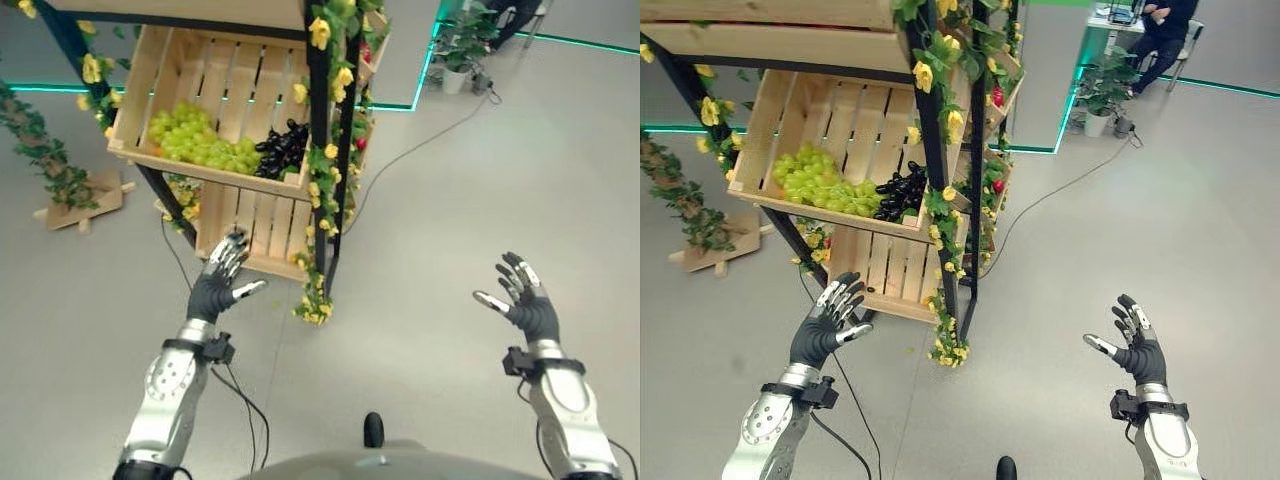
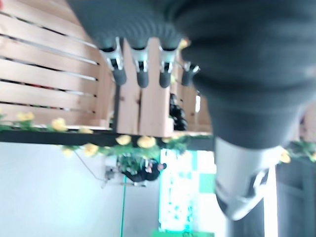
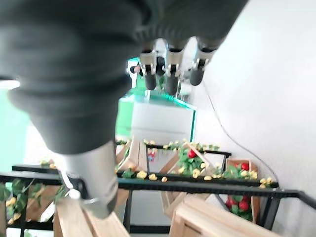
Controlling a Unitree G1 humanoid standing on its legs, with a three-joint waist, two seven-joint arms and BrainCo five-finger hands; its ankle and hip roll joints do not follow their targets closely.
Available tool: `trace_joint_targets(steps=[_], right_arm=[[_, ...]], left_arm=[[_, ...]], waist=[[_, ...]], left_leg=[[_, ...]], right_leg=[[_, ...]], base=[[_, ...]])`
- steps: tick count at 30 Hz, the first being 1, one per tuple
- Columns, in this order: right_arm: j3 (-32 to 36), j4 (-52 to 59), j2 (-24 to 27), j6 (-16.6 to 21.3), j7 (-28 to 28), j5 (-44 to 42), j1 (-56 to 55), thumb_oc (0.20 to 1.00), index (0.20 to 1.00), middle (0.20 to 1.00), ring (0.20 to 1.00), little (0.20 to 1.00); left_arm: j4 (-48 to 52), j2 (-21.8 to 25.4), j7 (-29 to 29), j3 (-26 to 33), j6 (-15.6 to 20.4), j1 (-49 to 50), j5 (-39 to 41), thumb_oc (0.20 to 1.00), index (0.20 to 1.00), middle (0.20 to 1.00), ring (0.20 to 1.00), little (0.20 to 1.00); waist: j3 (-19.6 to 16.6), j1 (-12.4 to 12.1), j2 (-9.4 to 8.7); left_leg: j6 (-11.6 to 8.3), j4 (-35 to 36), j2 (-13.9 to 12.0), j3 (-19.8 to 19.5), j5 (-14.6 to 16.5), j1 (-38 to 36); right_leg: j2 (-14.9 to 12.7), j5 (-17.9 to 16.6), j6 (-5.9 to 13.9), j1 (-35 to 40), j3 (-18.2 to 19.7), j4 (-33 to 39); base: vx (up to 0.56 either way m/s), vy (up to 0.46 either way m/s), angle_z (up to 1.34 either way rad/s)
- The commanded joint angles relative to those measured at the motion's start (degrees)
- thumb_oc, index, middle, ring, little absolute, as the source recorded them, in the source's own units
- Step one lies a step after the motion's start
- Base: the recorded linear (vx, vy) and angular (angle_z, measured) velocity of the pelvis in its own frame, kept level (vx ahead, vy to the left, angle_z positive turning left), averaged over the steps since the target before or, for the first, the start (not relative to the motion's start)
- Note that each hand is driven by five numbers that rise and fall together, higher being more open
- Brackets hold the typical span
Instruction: Pick up the fruits from the basket on one side to the basket on the other side
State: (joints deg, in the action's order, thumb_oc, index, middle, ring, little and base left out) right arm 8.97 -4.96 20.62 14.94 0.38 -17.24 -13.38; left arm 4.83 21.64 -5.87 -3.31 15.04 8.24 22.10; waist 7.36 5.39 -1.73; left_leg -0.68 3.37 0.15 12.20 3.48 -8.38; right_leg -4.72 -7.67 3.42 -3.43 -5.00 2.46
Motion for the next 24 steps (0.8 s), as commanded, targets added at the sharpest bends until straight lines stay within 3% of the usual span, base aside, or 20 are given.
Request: trace_joint_targets(steps=[1,3,4,5,6,8,9,10,11,12,13,14,15,16,20,21,24], right_arm=[[2.61,1.99,-0.37,3.92,-0.75,0.74,3.01,1.000,1.000,1.000,1.000,1.000],[2.70,2.32,-0.43,3.90,-0.71,0.70,2.61,1.000,1.000,1.000,1.000,1.000],[2.68,2.54,-0.50,3.96,-0.59,0.60,2.32,1.000,1.000,1.000,1.000,1.000],[2.53,3.10,-0.38,3.95,-0.66,0.82,2.26,1.000,1.000,1.000,1.000,1.000],[2.19,3.12,-0.55,3.90,-0.97,0.76,2.67,1.000,1.000,1.000,1.000,1.000],[1.64,4.10,-0.87,3.70,-1.04,0.32,2.64,1.000,1.000,1.000,1.000,1.000],[1.63,4.11,-0.88,3.69,-1.04,0.32,2.63,1.000,1.000,1.000,1.000,1.000],[0.57,4.55,-0.66,3.44,-0.85,0.44,2.48,1.000,1.000,1.000,1.000,1.000],[0.11,4.36,-0.42,3.31,-0.93,0.70,2.69,1.000,1.000,1.000,1.000,1.000],[0.11,4.36,-0.42,3.31,-0.93,0.70,2.69,1.000,1.000,1.000,1.000,1.000],[-0.82,3.97,0.05,3.31,-1.82,0.97,4.73,1.000,1.000,1.000,1.000,1.000],[-0.82,3.97,0.05,3.31,-1.82,0.97,4.73,1.000,1.000,1.000,1.000,1.000],[-2.22,3.80,0.59,3.67,-2.75,1.27,7.10,1.000,1.000,1.000,1.000,1.000],[-3.14,3.52,0.95,3.72,-3.57,1.72,8.38,1.000,1.000,1.000,1.000,1.000],[-3.81,4.39,1.27,3.82,-3.87,2.56,8.40,1.000,1.000,1.000,1.000,1.000],[-2.36,5.13,1.66,3.89,-3.74,2.54,7.04,1.000,1.000,1.000,1.000,1.000],[0.37,6.05,2.12,4.67,-4.41,1.59,5.64,1.000,1.000,1.000,1.000,1.000]], left_arm=[[4.57,2.35,0.50,0.89,3.73,-3.29,-0.14,1.000,1.000,1.000,1.000,1.000],[4.71,2.50,0.74,0.82,3.78,-3.71,-0.28,1.000,1.000,1.000,1.000,1.000],[4.68,2.66,1.07,0.83,3.92,-4.34,-0.50,1.000,1.000,1.000,1.000,1.000],[4.71,3.20,1.63,0.80,4.28,-5.41,-0.92,1.000,1.000,1.000,1.000,1.000],[4.73,3.71,2.27,1.00,4.47,-5.46,-1.25,1.000,1.000,1.000,1.000,1.000],[4.96,4.00,2.98,1.11,4.43,-5.30,-1.15,1.000,1.000,1.000,1.000,1.000],[4.96,4.01,2.98,1.11,4.43,-5.30,-1.15,1.000,1.000,1.000,1.000,1.000],[5.76,4.71,3.26,1.41,4.38,-5.36,-1.01,1.000,1.000,1.000,1.000,1.000],[5.86,4.87,3.37,1.32,4.36,-5.19,-1.10,1.000,1.000,1.000,1.000,1.000],[5.86,4.88,3.37,1.32,4.36,-5.19,-1.10,1.000,1.000,1.000,1.000,1.000],[6.22,4.73,4.08,1.77,4.45,-5.32,-0.82,1.000,1.000,1.000,1.000,1.000],[6.22,4.73,4.08,1.77,4.45,-5.32,-0.82,1.000,1.000,1.000,1.000,1.000],[6.82,4.55,5.02,2.59,4.77,-4.95,-0.16,1.000,1.000,1.000,1.000,1.000],[7.12,4.78,5.31,2.83,4.78,-4.61,-0.17,1.000,1.000,1.000,1.000,1.000],[6.90,5.70,6.15,3.16,5.19,-4.20,-0.85,1.000,1.000,1.000,1.000,1.000],[5.97,5.19,6.76,2.94,5.31,-4.81,-2.07,1.000,1.000,1.000,1.000,1.000],[4.59,3.83,8.25,2.42,5.66,-6.48,-3.28,1.000,1.000,1.000,1.000,1.000]], waist=[[1.29,1.43,-1.58],[1.90,1.74,-1.81],[2.98,2.62,-2.25],[4.96,3.92,-2.49],[5.50,4.19,-1.98],[5.02,3.90,-1.13],[4.98,3.90,-1.15],[4.20,2.56,-0.68],[3.73,1.91,-0.73],[3.79,1.90,-0.75],[2.46,-0.25,-1.13],[2.46,-0.25,-1.13],[1.23,-2.76,-1.49],[0.93,-3.35,-1.61],[0.31,-2.83,-2.16],[0.04,-0.81,-2.46],[-0.20,1.78,-1.92]], left_leg=[[2.83,-10.42,2.04,-0.22,6.73,5.65],[2.97,-10.63,2.10,0.08,6.74,5.91],[3.19,-10.80,2.37,0.41,6.61,6.30],[2.86,-11.03,1.70,2.25,6.03,7.71],[2.35,-10.96,0.00,4.25,5.02,8.83],[1.74,-10.63,-1.52,6.35,2.98,10.10],[1.74,-10.57,-1.48,6.36,2.91,10.13],[1.03,-7.83,-3.25,10.52,1.56,9.61],[0.39,-6.59,-3.88,11.61,1.93,8.61],[0.38,-6.56,-3.87,11.62,1.92,8.52],[0.07,-6.18,-5.48,16.90,0.88,8.51],[0.07,-6.18,-5.48,16.90,0.88,8.51],[0.13,-6.33,-7.12,23.22,-0.42,8.31],[0.09,-6.45,-7.72,25.11,-0.78,8.36],[-1.35,-8.14,-10.82,29.24,-2.62,8.87],[-2.52,-8.78,-12.77,30.19,-3.55,8.33],[-4.56,-7.78,-15.26,31.31,-6.10,6.95]], right_leg=[[-5.50,6.95,7.90,-0.69,0.89,-9.13],[-5.64,6.56,8.13,-1.96,1.63,-10.25],[-5.77,4.51,8.76,-3.51,3.19,-11.09],[-7.69,-0.70,10.64,-5.84,4.04,-8.54],[-9.20,-2.07,10.57,-7.57,2.76,-6.91],[-9.77,0.37,9.16,-7.23,-2.41,-7.31],[-9.80,0.36,9.16,-7.29,-2.40,-7.31],[-10.41,5.43,7.63,-4.44,-10.45,-10.79],[-10.42,7.99,7.81,-2.45,-12.96,-12.33],[-10.44,8.04,7.81,-2.40,-12.94,-12.39],[-11.58,9.78,6.81,1.50,-21.88,-14.14],[-11.58,9.78,6.81,1.50,-21.88,-14.14],[-13.37,7.94,6.96,5.19,-32.15,-14.43],[-13.36,7.49,7.17,5.68,-33.21,-14.45],[-10.12,9.08,5.86,4.70,-30.23,-9.40],[-7.22,10.09,5.26,4.34,-25.59,-6.62],[-4.04,11.21,4.22,3.80,-22.10,-5.38]], base=[[-0.12,0.114,-0.27],[-0.09,0.049,-0.26],[-0.23,0.039,-0.35],[-0.31,0.014,-0.34],[-0.28,0.005,-0.27],[-0.14,0.044,-0.96],[-0.20,0.085,-1.30],[-0.15,0.055,-0.83],[-0.15,0.055,-0.73],[-0.13,-0.043,-1.12],[-0.14,-0.046,-1.33],[-0.27,-0.134,-1.98],[-0.19,-0.145,-1.75],[-0.22,-0.223,-1.97],[-0.05,-0.297,-1.73],[0.03,-0.346,-1.16],[0.03,-0.389,-1.02]])
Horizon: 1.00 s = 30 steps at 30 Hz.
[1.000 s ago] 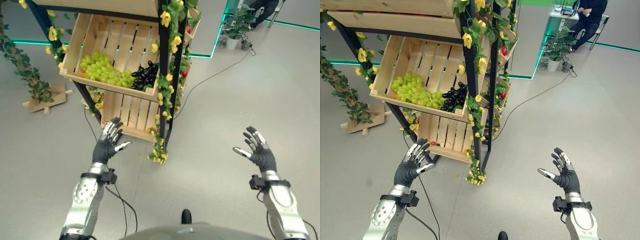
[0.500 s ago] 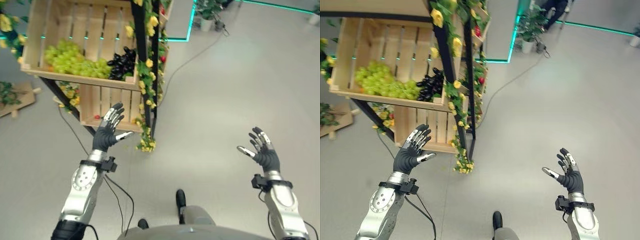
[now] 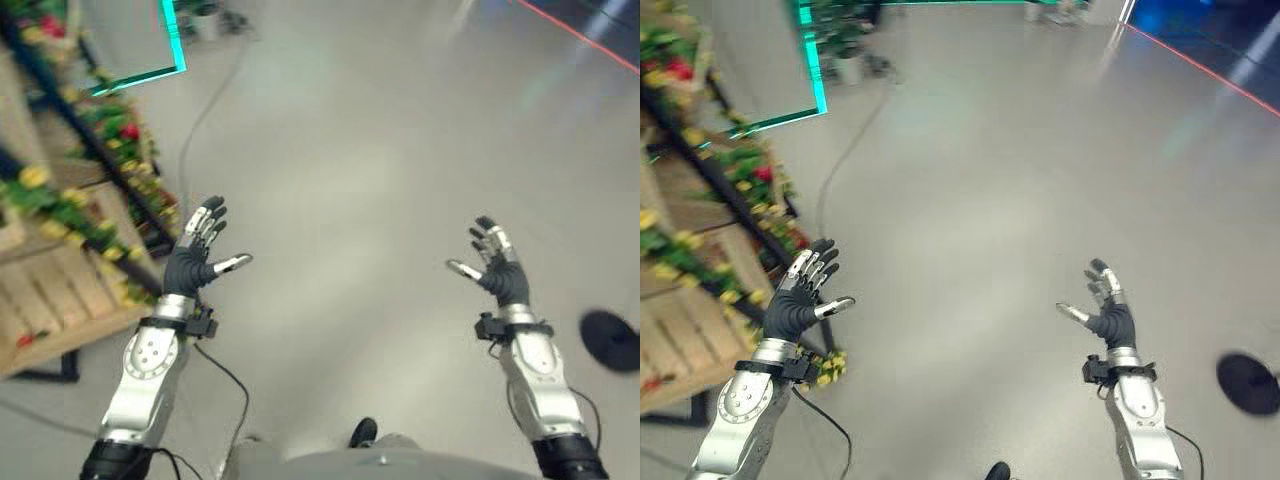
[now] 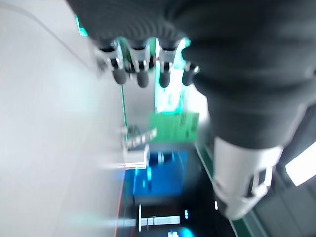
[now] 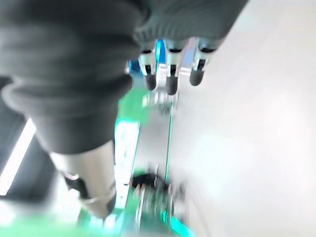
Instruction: Pick up the fruits from the basket on one side to the basket on the other side
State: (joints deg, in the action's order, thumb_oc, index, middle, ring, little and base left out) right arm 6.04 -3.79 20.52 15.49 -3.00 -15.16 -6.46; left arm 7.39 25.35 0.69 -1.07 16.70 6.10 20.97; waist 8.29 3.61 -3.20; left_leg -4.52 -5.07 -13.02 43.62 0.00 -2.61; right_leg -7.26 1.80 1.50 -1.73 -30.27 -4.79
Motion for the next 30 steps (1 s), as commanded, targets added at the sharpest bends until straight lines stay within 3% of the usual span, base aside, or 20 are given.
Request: trace_joint_targets(steps=[1,3,4,6,8,9,10,13,14,15,16,18,20,21,24,30], right_arm=[[4.18,5.10,2.34,4.40,-1.13,-0.97,-1.78,1.000,1.000,1.000,1.000,1.000],[5.34,5.45,2.79,5.00,-1.23,-1.34,-2.29,1.000,1.000,1.000,1.000,1.000],[6.63,5.36,2.89,5.79,-1.84,-2.04,-2.58,1.000,1.000,1.000,1.000,1.000],[7.48,5.90,3.11,6.39,-2.11,-2.63,-3.12,1.000,1.000,1.000,1.000,1.000],[7.22,5.19,4.57,6.54,-2.72,-2.70,-1.55,1.000,1.000,1.000,1.000,1.000],[7.20,4.98,4.65,6.62,-2.75,-2.72,-1.32,1.000,1.000,1.000,1.000,1.000],[6.36,4.01,5.41,6.64,-2.97,-2.79,0.13,1.000,1.000,1.000,1.000,1.000],[6.00,3.80,5.33,6.24,-2.39,-3.17,0.27,1.000,1.000,1.000,1.000,1.000],[5.87,3.38,5.35,6.21,-2.37,-3.19,0.09,1.000,1.000,1.000,1.000,1.000],[5.87,3.38,5.35,6.21,-2.37,-3.19,0.09,1.000,1.000,1.000,1.000,1.000],[5.40,1.99,5.43,6.18,-2.39,-2.65,-0.09,1.000,1.000,1.000,1.000,1.000],[4.34,0.78,5.59,6.12,-2.01,-2.07,0.20,1.000,1.000,1.000,1.000,1.000],[3.94,0.89,5.87,6.01,-1.40,-1.56,-0.01,1.000,1.000,1.000,1.000,1.000],[3.73,0.63,5.98,5.92,-1.23,-1.59,0.10,1.000,1.000,1.000,1.000,1.000],[3.54,1.08,5.82,5.43,0.47,-1.75,-0.50,1.000,1.000,1.000,1.000,1.000],[4.97,1.13,4.86,4.18,1.40,-0.32,-3.58,1.000,1.000,1.000,1.000,1.000]], left_arm=[[1.96,0.07,1.94,-0.02,4.16,-5.03,-2.45,1.000,1.000,1.000,1.000,1.000],[1.26,0.03,2.50,-0.67,4.44,-6.47,-3.39,1.000,1.000,1.000,1.000,1.000],[0.95,-0.29,2.71,-1.21,4.36,-7.85,-3.74,1.000,1.000,1.000,1.000,1.000],[0.07,-1.27,3.08,-2.30,4.57,-9.43,-3.60,1.000,1.000,1.000,1.000,1.000],[0.92,-1.44,3.82,-2.27,4.86,-9.78,-3.92,1.000,1.000,1.000,1.000,1.000],[0.95,-1.48,3.85,-2.25,4.86,-9.86,-3.96,1.000,1.000,1.000,1.000,1.000],[1.82,-1.82,4.46,-1.23,5.42,-8.60,-4.26,1.000,1.000,1.000,1.000,1.000],[1.78,-1.93,4.85,-0.85,5.56,-7.47,-4.84,1.000,1.000,1.000,1.000,1.000],[2.14,-2.00,4.86,-0.75,5.51,-6.88,-5.16,1.000,1.000,1.000,1.000,1.000],[2.15,-1.99,4.86,-0.75,5.51,-6.87,-5.16,1.000,1.000,1.000,1.000,1.000],[2.29,-2.17,4.69,-0.33,5.55,-5.77,-5.25,1.000,1.000,1.000,1.000,1.000],[2.44,-1.95,5.15,0.44,5.95,-4.94,-5.85,1.000,1.000,1.000,1.000,1.000],[2.58,-1.59,5.30,1.07,6.22,-4.36,-6.55,1.000,1.000,1.000,1.000,1.000],[2.71,-1.37,5.39,1.31,6.28,-4.09,-6.67,1.000,1.000,1.000,1.000,1.000],[3.05,-1.04,4.60,2.26,6.52,-2.78,-6.63,1.000,1.000,1.000,1.000,1.000],[2.53,-0.75,3.53,0.78,6.19,-3.88,-4.98,1.000,1.000,1.000,1.000,1.000]], waist=[[-1.15,4.44,-0.39],[-0.92,5.00,-0.14],[-0.93,6.68,-0.12],[-0.02,7.04,-0.43],[1.80,4.58,-0.51],[2.01,4.74,-0.38],[2.48,3.50,-1.40],[2.27,2.81,-1.61],[2.04,2.25,-1.56],[1.98,2.23,-1.60],[1.85,1.38,-1.11],[1.76,0.02,-1.01],[1.52,-0.75,-1.11],[1.59,-0.90,-1.19],[0.52,-0.91,-1.08],[-1.56,1.57,-0.28]], left_leg=[[-1.10,0.57,-2.81,-0.34,-3.04,1.14],[-1.94,-0.07,-4.19,-0.56,-3.51,0.97],[-2.57,-1.89,-5.71,-0.86,-3.16,0.58],[-3.06,-9.06,-7.49,-4.29,-0.73,1.41],[-2.34,-14.53,-2.70,-18.41,1.69,3.89],[-2.24,-15.22,-2.86,-18.70,2.19,4.16],[0.21,-16.40,2.67,-25.37,4.18,6.43],[1.73,-15.51,7.26,-31.86,5.84,9.39],[2.00,-13.58,9.72,-35.69,5.59,10.22],[2.00,-13.44,9.76,-35.66,5.49,10.22],[1.83,-8.33,13.19,-43.14,3.71,10.55],[1.71,-4.56,16.22,-51.59,1.20,11.59],[1.36,-2.90,17.82,-56.67,-1.53,13.77],[1.51,-3.24,19.08,-59.13,-1.36,14.01],[2.72,-3.87,19.89,-59.68,0.91,11.82],[5.10,-1.39,18.55,-50.25,3.02,7.87]], right_leg=[[-0.58,2.31,5.73,1.92,4.47,1.62],[0.62,3.14,4.94,1.63,5.68,1.20],[2.15,4.03,4.12,1.75,7.97,1.53],[3.59,4.61,2.99,3.08,10.72,3.02],[5.47,4.65,1.87,4.26,15.70,3.70],[5.52,4.72,1.92,4.43,15.56,3.76],[6.57,3.59,0.75,4.46,20.28,3.93],[7.77,3.44,0.22,4.96,26.30,3.59],[8.31,2.92,0.26,4.72,28.71,3.56],[8.27,2.90,0.26,4.65,28.74,3.58],[10.01,2.43,0.50,4.42,33.11,3.37],[11.75,1.95,1.02,4.43,37.70,3.83],[13.07,1.11,1.66,3.92,41.57,4.21],[13.62,1.30,2.01,3.98,43.56,3.96],[14.17,1.71,2.62,3.75,48.09,2.97],[12.45,2.31,5.86,1.93,51.93,-0.09]], base=[[0.03,-0.378,-0.85],[0.03,-0.289,-0.66],[0.06,-0.353,-0.77],[0.09,-0.360,-0.77],[0.05,-0.162,-1.02],[-0.03,-0.173,-1.50],[-0.01,-0.159,-1.31],[0.08,-0.094,-1.51],[0.10,0.000,-0.99],[0.15,0.018,-1.44],[0.16,0.018,-1.36],[0.16,0.003,-1.42],[0.08,0.013,-1.94],[0.07,0.069,-1.53],[0.08,0.149,-2.11],[0.07,0.235,-1.14]])
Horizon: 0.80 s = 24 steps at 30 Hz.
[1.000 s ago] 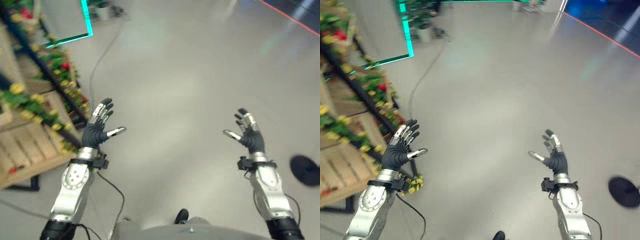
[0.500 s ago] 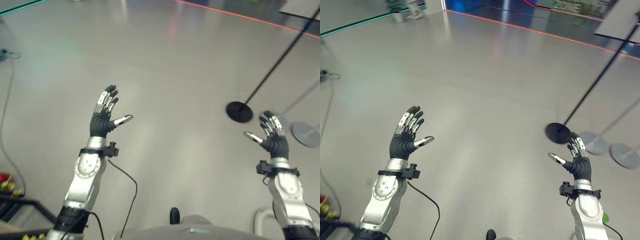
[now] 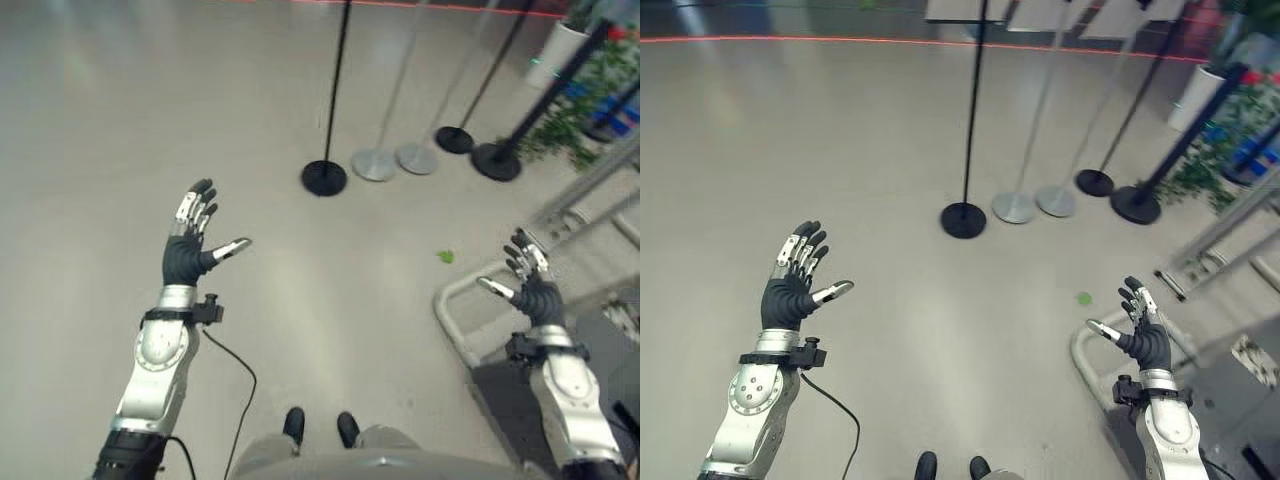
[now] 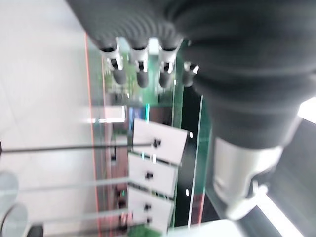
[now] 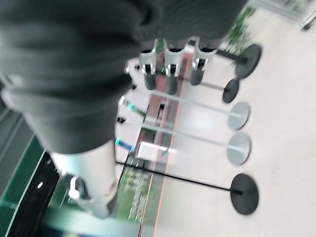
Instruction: Pick up the fruits from the basket on one side to the basket on the other side
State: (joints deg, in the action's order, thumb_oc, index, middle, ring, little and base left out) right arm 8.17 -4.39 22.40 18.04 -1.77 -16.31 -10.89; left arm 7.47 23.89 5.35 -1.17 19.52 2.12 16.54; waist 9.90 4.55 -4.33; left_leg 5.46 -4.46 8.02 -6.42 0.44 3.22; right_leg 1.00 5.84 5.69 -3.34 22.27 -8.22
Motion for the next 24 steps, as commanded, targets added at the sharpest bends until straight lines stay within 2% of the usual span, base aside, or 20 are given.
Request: trace_joint_targets(steps=[1,2,3,4,5,6,7,8,10,11,12,13,14,16,17,18,19,21,23,24], right_arm=[[2.83,1.79,2.95,1.59,0.16,0.84,0.87,1.000,1.000,1.000,1.000,1.000],[3.25,1.93,2.82,1.44,-0.10,1.97,0.90,1.000,1.000,1.000,1.000,1.000],[3.18,1.96,2.65,1.38,-0.46,2.47,1.51,1.000,1.000,1.000,1.000,1.000],[2.82,2.23,2.35,1.48,-0.96,3.09,2.49,1.000,1.000,1.000,1.000,1.000],[2.86,2.24,2.30,1.46,-1.00,3.13,2.56,1.000,1.000,1.000,1.000,1.000],[1.20,2.52,1.71,1.72,-1.87,4.17,4.56,1.000,1.000,1.000,1.000,1.000],[1.18,2.50,1.68,1.73,-1.92,4.22,4.64,1.000,1.000,1.000,1.000,1.000],[0.04,2.05,1.36,1.38,-1.61,4.53,5.46,1.000,1.000,1.000,1.000,1.000],[-0.34,1.94,1.05,1.01,-1.32,5.14,5.57,1.000,1.000,1.000,1.000,1.000],[-0.36,1.95,1.04,0.99,-1.34,5.16,5.57,1.000,1.000,1.000,1.000,1.000],[-0.25,1.92,0.87,0.86,-1.36,5.17,5.69,1.000,1.000,1.000,1.000,1.000],[0.00,1.59,0.83,0.66,-1.66,5.25,5.43,1.000,1.000,1.000,1.000,1.000],[0.01,1.60,0.82,0.65,-1.67,5.24,5.47,1.000,1.000,1.000,1.000,1.000],[-1.31,0.27,1.09,0.00,-2.88,5.27,7.20,1.000,1.000,1.000,1.000,1.000],[-2.08,-0.21,0.84,-0.40,-2.74,5.06,7.60,1.000,1.000,1.000,1.000,1.000],[-2.17,-0.24,0.82,-0.40,-2.74,5.05,7.60,1.000,1.000,1.000,1.000,1.000],[-4.19,-1.31,0.69,-0.91,-2.42,4.62,9.14,1.000,1.000,1.000,1.000,1.000],[-4.61,-0.13,0.83,-1.41,-1.95,4.52,9.08,1.000,1.000,1.000,1.000,1.000],[-4.35,0.45,0.98,-1.36,-1.69,4.04,8.93,1.000,1.000,1.000,1.000,1.000],[-3.99,1.03,1.47,-0.98,-1.51,2.77,8.61,1.000,1.000,1.000,1.000,1.000]], left_arm=[[2.43,0.72,-1.13,0.91,3.38,0.07,-0.54,1.000,1.000,1.000,1.000,1.000],[2.88,1.06,-1.84,-0.05,3.04,-0.24,-0.25,1.000,1.000,1.000,1.000,1.000],[2.97,1.29,-2.01,-0.68,2.86,-0.78,0.01,1.000,1.000,1.000,1.000,1.000],[2.82,1.60,-2.16,-1.18,2.74,-1.38,0.21,1.000,1.000,1.000,1.000,1.000],[2.74,1.63,-2.16,-1.20,2.77,-1.53,0.21,1.000,1.000,1.000,1.000,1.000],[2.87,2.08,-2.16,-0.96,2.48,-1.38,0.61,1.000,1.000,1.000,1.000,1.000],[2.85,2.09,-2.16,-0.94,2.49,-1.43,0.62,1.000,1.000,1.000,1.000,1.000],[2.74,2.06,-2.66,-0.28,2.28,-0.69,1.03,1.000,1.000,1.000,1.000,1.000],[3.04,2.03,-3.05,0.18,2.17,0.18,0.61,1.000,1.000,1.000,1.000,1.000],[3.03,2.03,-3.06,0.20,2.17,0.19,0.61,1.000,1.000,1.000,1.000,1.000],[2.99,1.86,-2.96,0.23,2.06,0.08,0.61,1.000,1.000,1.000,1.000,1.000],[2.57,1.56,-2.75,0.09,1.71,-0.51,0.88,1.000,1.000,1.000,1.000,1.000],[2.54,1.56,-2.75,0.10,1.73,-0.56,0.88,1.000,1.000,1.000,1.000,1.000],[1.62,2.13,-1.60,0.14,1.30,-1.34,-0.44,1.000,1.000,1.000,1.000,1.000],[1.21,2.16,-1.51,0.57,1.13,-1.03,-0.48,1.000,1.000,1.000,1.000,1.000],[1.20,2.19,-1.52,0.61,1.14,-0.95,-0.48,1.000,1.000,1.000,1.000,1.000],[0.35,1.86,-0.67,2.10,0.94,-0.28,-0.76,1.000,1.000,1.000,1.000,1.000],[-1.12,1.38,0.25,2.86,1.01,-0.58,-0.54,1.000,1.000,1.000,1.000,1.000],[-1.73,1.00,0.70,2.86,1.05,-1.06,-0.35,1.000,1.000,1.000,1.000,1.000],[-2.19,0.20,1.28,2.49,1.31,-2.10,0.22,1.000,1.000,1.000,1.000,1.000]], waist=[[-3.21,0.42,0.85],[-2.57,1.08,1.25],[-2.00,0.93,1.29],[-1.42,-0.30,1.68],[-1.43,-0.38,1.64],[-1.07,-3.28,2.90],[-1.01,-3.17,2.86],[-0.56,-3.92,3.09],[-0.49,-3.64,2.77],[-0.39,-3.78,2.75],[-0.42,-3.46,2.61],[-0.62,-2.89,2.63],[-0.68,-2.95,2.53],[-1.20,-4.08,2.10],[-1.86,-4.73,1.98],[-1.78,-4.68,1.98],[-2.70,-5.19,0.41],[-2.87,-3.72,-0.17],[-2.74,-2.94,-0.04],[-2.09,-0.93,0.76]], left_leg=[[-4.97,-1.87,-2.60,0.00,2.28,2.20],[-4.29,-1.56,-2.89,3.42,3.35,1.38],[-4.28,-1.71,-3.46,5.33,3.81,1.28],[-4.60,-1.89,-4.73,7.83,4.34,0.99],[-4.64,-1.93,-4.74,7.90,4.16,1.22],[-5.47,-2.12,-7.74,12.96,5.65,-0.09],[-5.46,-2.11,-7.69,12.88,5.46,0.01],[-5.64,-1.18,-9.23,18.03,6.18,-2.12],[-5.71,0.64,-9.61,20.93,5.96,-3.73],[-5.69,0.80,-9.58,21.09,5.92,-3.96],[-5.61,1.45,-9.57,21.51,5.53,-4.12],[-5.83,2.31,-9.92,22.26,5.37,-4.64],[-5.77,2.36,-9.81,22.36,5.13,-4.45],[-6.51,2.89,-10.91,26.28,5.31,-5.28],[-6.95,3.25,-11.27,26.69,6.36,-6.03],[-7.01,3.25,-11.33,26.68,6.45,-6.23],[-7.67,2.94,-12.24,30.59,6.47,-6.90],[-8.77,0.30,-14.75,31.93,6.95,-6.70],[-9.21,-1.08,-16.07,32.08,7.41,-6.94],[-10.12,-3.88,-18.72,32.86,8.19,-7.85]], right_leg=[[4.26,-2.02,1.71,3.28,-0.36,3.35],[3.11,-2.50,3.43,0.90,-1.20,1.94],[1.93,-3.53,4.22,-1.24,-3.53,1.68],[-0.96,-3.91,4.53,-3.42,-10.59,1.93],[-0.95,-4.14,4.54,-3.64,-10.53,1.96],[-8.44,-3.51,3.38,-4.21,-29.89,2.52],[-8.49,-3.69,3.36,-4.22,-29.99,2.61],[-12.88,-5.04,3.38,-3.99,-39.46,2.55],[-14.60,-6.87,4.30,-3.73,-40.75,2.46],[-14.59,-6.88,4.33,-3.68,-40.58,2.43],[-15.31,-7.86,4.65,-4.22,-39.85,2.29],[-17.18,-9.90,5.78,-4.24,-38.92,2.52],[-17.25,-10.19,5.73,-4.43,-38.82,2.69],[-21.62,-13.16,6.78,-3.14,-45.15,4.24],[-21.63,-11.89,7.33,-1.45,-46.92,5.37],[-21.54,-11.86,7.36,-1.16,-47.00,5.54],[-22.42,-13.06,7.83,0.26,-50.41,7.58],[-20.50,-11.20,6.89,-0.61,-46.76,6.49],[-19.62,-10.03,6.29,-0.98,-45.85,5.29],[-17.49,-7.58,5.03,-1.34,-44.99,3.02]], base=[[-0.03,0.223,-0.84],[-0.08,0.213,-0.91],[-0.12,0.250,-1.40],[-0.10,0.085,-1.31],[-0.09,0.104,-2.15],[-0.05,0.071,-1.82],[-0.08,0.141,-2.02],[-0.07,0.084,-1.76],[-0.05,0.051,-1.83],[-0.03,-0.012,-1.06],[-0.03,-0.084,-0.91],[-0.04,-0.086,-0.58],[-0.01,-0.164,-0.54],[0.02,-0.183,-0.48],[0.06,-0.106,-1.03],[0.10,-0.223,-1.63],[0.09,-0.310,-1.37],[0.17,-0.433,-1.15],[0.16,-0.340,-0.70],[0.16,-0.388,-0.11]])
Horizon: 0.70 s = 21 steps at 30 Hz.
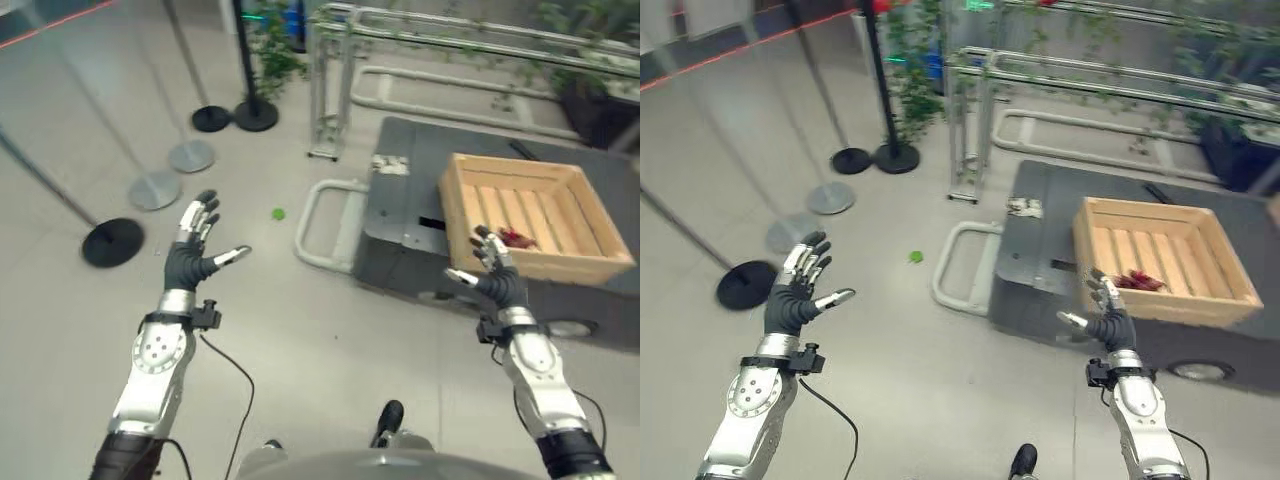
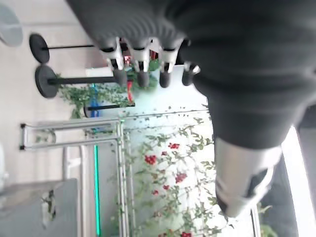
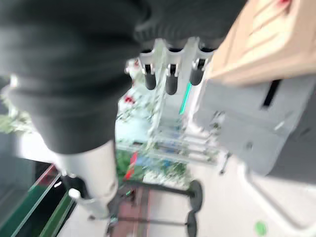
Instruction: Pick up the fruits from the basket on one side to the basket on the other side
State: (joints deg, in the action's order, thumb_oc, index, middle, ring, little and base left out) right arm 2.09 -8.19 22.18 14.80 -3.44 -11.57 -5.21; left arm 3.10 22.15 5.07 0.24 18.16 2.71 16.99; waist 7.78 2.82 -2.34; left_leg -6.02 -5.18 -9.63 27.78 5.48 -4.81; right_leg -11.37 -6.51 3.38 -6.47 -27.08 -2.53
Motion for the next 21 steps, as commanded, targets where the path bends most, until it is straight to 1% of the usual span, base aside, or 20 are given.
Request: trace_joint_targets(steps=[1,2,3,4,6,8,9,10,11,12,13,14,15,16,17,18,19,20,21], right_arm=[[2.27,4.91,1.93,2.49,0.12,-2.62,2.81,1.000,1.000,1.000,1.000,1.000],[2.33,5.01,2.25,2.61,0.06,-3.07,2.79,1.000,1.000,1.000,1.000,1.000],[2.34,5.06,2.73,3.08,-0.06,-4.16,2.51,1.000,1.000,1.000,1.000,1.000],[2.37,5.08,2.77,3.09,-0.03,-4.21,2.49,1.000,1.000,1.000,1.000,1.000],[2.50,5.44,3.03,3.33,0.46,-5.34,1.99,1.000,1.000,1.000,1.000,1.000],[2.42,5.48,3.34,3.59,0.49,-6.28,1.44,1.000,1.000,1.000,1.000,1.000],[2.40,5.61,3.41,3.80,0.60,-6.59,0.94,1.000,1.000,1.000,1.000,1.000],[2.64,6.08,3.64,3.97,0.65,-6.56,0.27,1.000,1.000,1.000,1.000,1.000],[2.68,6.10,3.59,3.93,0.65,-6.54,0.19,1.000,1.000,1.000,1.000,1.000],[2.74,6.13,3.83,3.77,0.61,-6.91,-0.08,1.000,1.000,1.000,1.000,1.000],[2.65,5.89,3.64,3.72,0.68,-7.10,-0.09,1.000,1.000,1.000,1.000,1.000],[2.63,5.75,3.39,3.77,0.70,-7.01,-0.17,1.000,1.000,1.000,1.000,1.000],[2.60,5.52,3.16,3.80,1.15,-7.14,-0.47,1.000,1.000,1.000,1.000,1.000],[2.65,5.64,2.95,3.92,1.34,-7.10,-0.85,1.000,1.000,1.000,1.000,1.000],[2.69,5.59,2.98,4.09,1.36,-6.73,-1.22,1.000,1.000,1.000,1.000,1.000],[2.56,5.45,3.12,4.23,1.20,-6.30,-1.30,1.000,1.000,1.000,1.000,1.000],[2.57,5.44,3.12,4.23,1.19,-6.29,-1.26,1.000,1.000,1.000,1.000,1.000],[1.83,4.87,3.39,4.39,0.99,-5.62,-0.64,1.000,1.000,1.000,1.000,1.000],[1.63,4.71,3.46,4.41,1.09,-5.50,-0.42,1.000,1.000,1.000,1.000,1.000]], left_arm=[[1.91,1.84,1.61,0.99,2.79,-3.01,-0.26,1.000,1.000,1.000,1.000,1.000],[1.75,1.68,1.76,0.80,2.86,-3.26,-0.42,1.000,1.000,1.000,1.000,1.000],[1.14,1.19,2.07,0.25,3.10,-3.98,-0.05,1.000,1.000,1.000,1.000,1.000],[1.06,1.18,2.06,0.22,3.16,-4.03,-0.03,1.000,1.000,1.000,1.000,1.000],[1.14,0.71,2.45,0.18,3.23,-4.18,-0.10,1.000,1.000,1.000,1.000,1.000],[1.09,0.55,2.45,0.05,3.08,-3.83,-0.25,1.000,1.000,1.000,1.000,1.000],[0.99,0.40,2.51,-0.16,2.95,-3.61,-0.44,1.000,1.000,1.000,1.000,1.000],[0.94,0.30,2.72,-0.17,2.90,-3.34,-0.85,1.000,1.000,1.000,1.000,1.000],[0.92,0.33,2.73,-0.24,2.89,-3.33,-0.85,1.000,1.000,1.000,1.000,1.000],[1.21,0.04,3.08,-0.42,2.91,-2.80,-1.20,1.000,1.000,1.000,1.000,1.000],[1.37,-0.29,3.08,-0.44,2.73,-2.38,-1.33,1.000,1.000,1.000,1.000,1.000],[1.51,-0.20,3.14,-0.33,2.74,-2.05,-1.68,1.000,1.000,1.000,1.000,1.000],[1.68,0.02,2.90,0.10,3.05,-1.47,-1.80,1.000,1.000,1.000,1.000,1.000],[1.62,0.37,3.00,0.48,3.29,-1.24,-1.97,1.000,1.000,1.000,1.000,1.000],[1.50,0.33,3.17,0.53,3.52,-1.06,-1.99,1.000,1.000,1.000,1.000,1.000],[1.38,0.40,3.45,0.39,3.56,-1.23,-2.21,1.000,1.000,1.000,1.000,1.000],[1.36,0.39,3.47,0.38,3.57,-1.29,-2.23,1.000,1.000,1.000,1.000,1.000],[1.44,0.56,4.07,0.28,3.69,-1.27,-2.95,1.000,1.000,1.000,1.000,1.000],[1.66,0.63,3.98,0.35,3.83,-1.01,-2.94,1.000,1.000,1.000,1.000,1.000]], waist=[[0.16,1.65,-0.86],[0.37,2.41,-0.67],[0.93,3.41,-0.05],[1.00,3.35,0.07],[0.80,4.06,0.24],[0.75,4.24,0.44],[1.01,4.09,0.29],[1.69,3.72,-0.10],[1.55,3.71,0.26],[2.37,2.63,-0.89],[2.66,1.69,-1.31],[2.63,1.24,-1.73],[2.89,1.02,-1.78],[2.77,0.85,-1.88],[2.86,0.77,-1.62],[3.09,0.47,-1.33],[2.99,0.47,-1.46],[3.62,-0.87,-0.85],[3.53,-1.14,-0.60]], left_leg=[[0.83,-4.67,-2.48,-0.82,3.35,-0.08],[0.53,-6.31,-3.45,-0.45,3.18,-0.12],[-1.35,-10.37,-6.56,-0.59,-0.23,-0.03],[-1.61,-10.58,-6.88,-0.63,-0.31,-0.01],[-2.73,-13.77,-8.91,-1.92,-3.84,-0.25],[-3.86,-19.50,-11.58,-3.39,-7.69,0.51],[-4.17,-22.51,-12.62,-4.96,-10.08,1.45],[-3.24,-25.70,-12.75,-7.38,-12.69,2.96],[-4.38,-26.03,-12.84,-8.59,-11.92,2.84],[-1.58,-28.93,-7.55,-13.40,-9.53,6.94],[-0.50,-28.62,-2.98,-15.89,-6.71,9.75],[0.69,-26.69,0.52,-16.66,-4.52,12.85],[1.11,-26.25,1.25,-16.58,-3.18,14.26],[1.62,-23.46,1.52,-16.03,-3.14,15.03],[1.99,-20.57,1.53,-15.94,-2.15,15.37],[2.17,-15.94,2.16,-16.57,-3.07,16.59],[2.24,-15.36,2.36,-16.47,-3.58,16.53],[1.39,-7.73,4.06,-21.25,-7.67,18.37],[1.13,-4.94,4.24,-22.49,-8.88,18.11]], right_leg=[[-3.97,5.79,6.83,1.86,4.67,-3.13],[-2.84,6.79,6.27,2.10,5.32,-3.25],[0.48,8.73,4.34,2.80,7.08,-3.30],[0.76,8.81,4.15,2.89,7.07,-3.24],[3.78,10.25,2.41,3.79,8.50,-2.18],[7.50,11.49,0.12,6.02,10.73,0.22],[9.03,12.00,-1.07,7.50,11.92,1.62],[10.39,11.17,-2.59,8.18,12.81,2.92],[10.80,11.96,-2.28,8.75,13.28,3.16],[10.55,11.50,-3.26,9.42,15.03,4.22],[10.66,11.20,-3.13,10.03,16.11,4.63],[10.47,10.92,-2.68,10.21,16.58,5.01],[10.81,10.89,-2.38,10.81,17.11,5.05],[10.90,10.81,-2.15,10.47,17.68,4.92],[10.98,11.04,-1.82,10.81,17.80,4.75],[11.21,11.16,-1.54,11.02,18.19,4.69],[11.05,11.01,-1.55,10.80,18.20,4.68],[12.36,11.65,-1.11,12.17,20.21,4.83],[12.92,11.77,-1.18,12.36,20.80,4.97]], base=[[0.21,-0.479,-0.11],[0.20,-0.487,-0.35],[0.14,-0.372,-0.48],[0.15,-0.401,-0.49],[0.16,-0.345,-0.34],[0.23,-0.416,-0.52],[0.16,-0.433,-0.55],[0.15,-0.290,-0.41],[0.05,-0.278,-0.65],[0.08,-0.174,-0.47],[0.07,-0.224,-0.74],[0.13,-0.146,-0.59],[0.15,-0.101,-0.91],[0.17,-0.055,-0.65],[0.19,-0.002,-0.61],[0.13,0.014,-0.36],[0.26,0.032,-0.73],[0.25,0.030,-0.86],[0.34,0.039,-1.09]])
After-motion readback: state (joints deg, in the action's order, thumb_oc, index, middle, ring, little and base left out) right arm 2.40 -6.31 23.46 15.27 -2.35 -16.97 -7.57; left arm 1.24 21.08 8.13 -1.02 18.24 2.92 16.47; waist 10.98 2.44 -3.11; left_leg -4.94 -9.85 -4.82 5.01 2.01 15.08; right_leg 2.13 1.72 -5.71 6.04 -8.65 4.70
